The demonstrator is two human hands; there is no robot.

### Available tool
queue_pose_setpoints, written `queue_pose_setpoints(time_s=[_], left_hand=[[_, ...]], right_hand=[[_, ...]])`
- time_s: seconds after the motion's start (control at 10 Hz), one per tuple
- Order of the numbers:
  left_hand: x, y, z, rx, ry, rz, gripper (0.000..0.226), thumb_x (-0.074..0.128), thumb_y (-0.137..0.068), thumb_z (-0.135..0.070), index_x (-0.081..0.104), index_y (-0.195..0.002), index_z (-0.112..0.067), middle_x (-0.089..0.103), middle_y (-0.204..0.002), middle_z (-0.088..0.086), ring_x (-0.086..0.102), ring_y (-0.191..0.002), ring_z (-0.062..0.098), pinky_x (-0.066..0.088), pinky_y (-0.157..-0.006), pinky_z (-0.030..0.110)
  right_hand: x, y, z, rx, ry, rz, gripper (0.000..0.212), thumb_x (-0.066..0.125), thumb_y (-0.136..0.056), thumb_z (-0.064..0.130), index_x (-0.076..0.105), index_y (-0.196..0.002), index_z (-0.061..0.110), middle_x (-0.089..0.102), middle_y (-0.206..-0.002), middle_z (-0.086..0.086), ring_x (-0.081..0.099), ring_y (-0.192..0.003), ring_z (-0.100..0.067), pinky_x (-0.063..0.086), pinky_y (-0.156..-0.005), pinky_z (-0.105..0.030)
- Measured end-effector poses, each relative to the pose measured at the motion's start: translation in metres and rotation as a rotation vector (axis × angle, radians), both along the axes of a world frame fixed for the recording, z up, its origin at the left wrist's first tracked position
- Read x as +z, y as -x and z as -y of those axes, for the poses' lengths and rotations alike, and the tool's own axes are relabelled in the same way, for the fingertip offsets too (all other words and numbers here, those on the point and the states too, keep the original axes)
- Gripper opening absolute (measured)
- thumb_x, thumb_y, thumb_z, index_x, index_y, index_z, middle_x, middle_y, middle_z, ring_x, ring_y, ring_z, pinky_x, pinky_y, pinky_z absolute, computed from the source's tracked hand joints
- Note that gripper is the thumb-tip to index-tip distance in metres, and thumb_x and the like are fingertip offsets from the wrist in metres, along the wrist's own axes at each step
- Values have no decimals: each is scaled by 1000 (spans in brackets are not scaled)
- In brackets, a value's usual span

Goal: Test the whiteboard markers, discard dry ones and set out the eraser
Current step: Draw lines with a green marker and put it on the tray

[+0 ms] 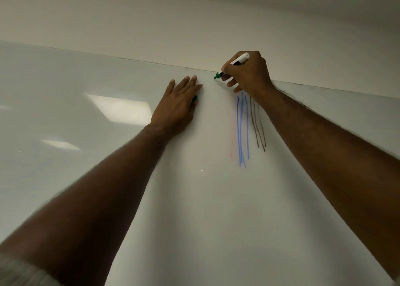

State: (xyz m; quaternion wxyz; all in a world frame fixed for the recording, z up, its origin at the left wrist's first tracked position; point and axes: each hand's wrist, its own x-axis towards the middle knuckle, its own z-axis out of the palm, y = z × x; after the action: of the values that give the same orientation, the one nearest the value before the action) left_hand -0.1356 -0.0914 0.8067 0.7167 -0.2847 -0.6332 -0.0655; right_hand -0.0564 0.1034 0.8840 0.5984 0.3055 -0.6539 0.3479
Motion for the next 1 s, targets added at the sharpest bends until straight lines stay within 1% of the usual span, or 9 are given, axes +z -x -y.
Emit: queue_pose_setpoints(time_s=[0.1, 0.2, 0.4, 0.5, 0.6, 0.7, 0.8, 0.9, 1.0], left_hand=[[0, 0, -1, 2, 1, 3, 47, 38, -106, -18, 37, -153, -14, 26, -164, 6, 19, -153, 22, 7, -126, 43], [1, 0, -1, 2, -3, 4, 47, 38, -106, -19, 36, -153, -14, 26, -164, 6, 20, -153, 22, 7, -126, 43], [0, -1, -2, -2, -13, 13, 48, 38, -106, -19, 36, -154, -14, 25, -165, 5, 18, -154, 20, 6, -126, 42], [-1, -2, -2, -6, -18, 17, 47, 38, -106, -19, 36, -153, -15, 25, -164, 5, 18, -154, 20, 7, -127, 42], [-2, -3, -3, -8, -17, 22, 47, 37, -107, -19, 36, -153, -15, 25, -164, 5, 18, -154, 20, 6, -127, 42], [-3, -3, -3, -10, -18, 18, 47, 37, -106, -19, 36, -153, -15, 26, -164, 5, 19, -153, 20, 7, -127, 42], [-4, -2, -3, -13, -19, 5, 47, 38, -105, -17, 38, -152, -14, 29, -163, 6, 21, -153, 22, 8, -126, 43], [-4, -1, -3, -17, -19, -16, 46, 40, -104, -16, 42, -150, -13, 32, -162, 7, 25, -152, 23, 10, -126, 44], [-3, 0, -3, -25, -15, -24, 45, 41, -103, -15, 44, -148, -13, 34, -161, 7, 26, -151, 23, 12, -126, 44]], right_hand=[[-9, 3, 1, 3, -7, -29, 16, 67, -78, 18, 70, -83, 3, 76, -72, -8, 74, -62, -27, 60, -51, -36], [-22, 3, 0, 13, -37, -52, 19, 66, -76, 19, 68, -80, 1, 74, -69, -10, 73, -59, -27, 58, -49, -36], [-62, 6, -6, 66, -60, -73, 19, 64, -73, 20, 65, -73, 1, 71, -65, -14, 71, -58, -31, 51, -44, -32], [-91, 11, -11, 77, -107, -146, 15, 64, -75, 14, 61, -70, 0, 68, -64, -16, 67, -55, -35, 49, -41, -31], [-120, 17, -17, 110, -143, -155, 13, 64, -76, 8, 59, -68, -1, 66, -62, -17, 63, -54, -38, 48, -42, -37], [-140, 18, -19, 136, -167, -95, 13, 64, -79, 7, 62, -70, -2, 67, -63, -16, 64, -54, -35, 49, -42, -33], [-130, 14, -18, 157, -134, -89, 12, 64, -83, 7, 64, -72, 1, 70, -65, -13, 67, -55, -30, 45, -42, -26], [-90, 6, -20, 148, -5, -163, 10, 65, -86, 13, 67, -77, 11, 74, -72, -6, 70, -59, -29, 49, -42, -30], [-52, -1, -23, 86, 103, -140, 7, 66, -85, 21, 70, -82, 16, 76, -76, -2, 73, -60, -23, 56, -47, -37]])
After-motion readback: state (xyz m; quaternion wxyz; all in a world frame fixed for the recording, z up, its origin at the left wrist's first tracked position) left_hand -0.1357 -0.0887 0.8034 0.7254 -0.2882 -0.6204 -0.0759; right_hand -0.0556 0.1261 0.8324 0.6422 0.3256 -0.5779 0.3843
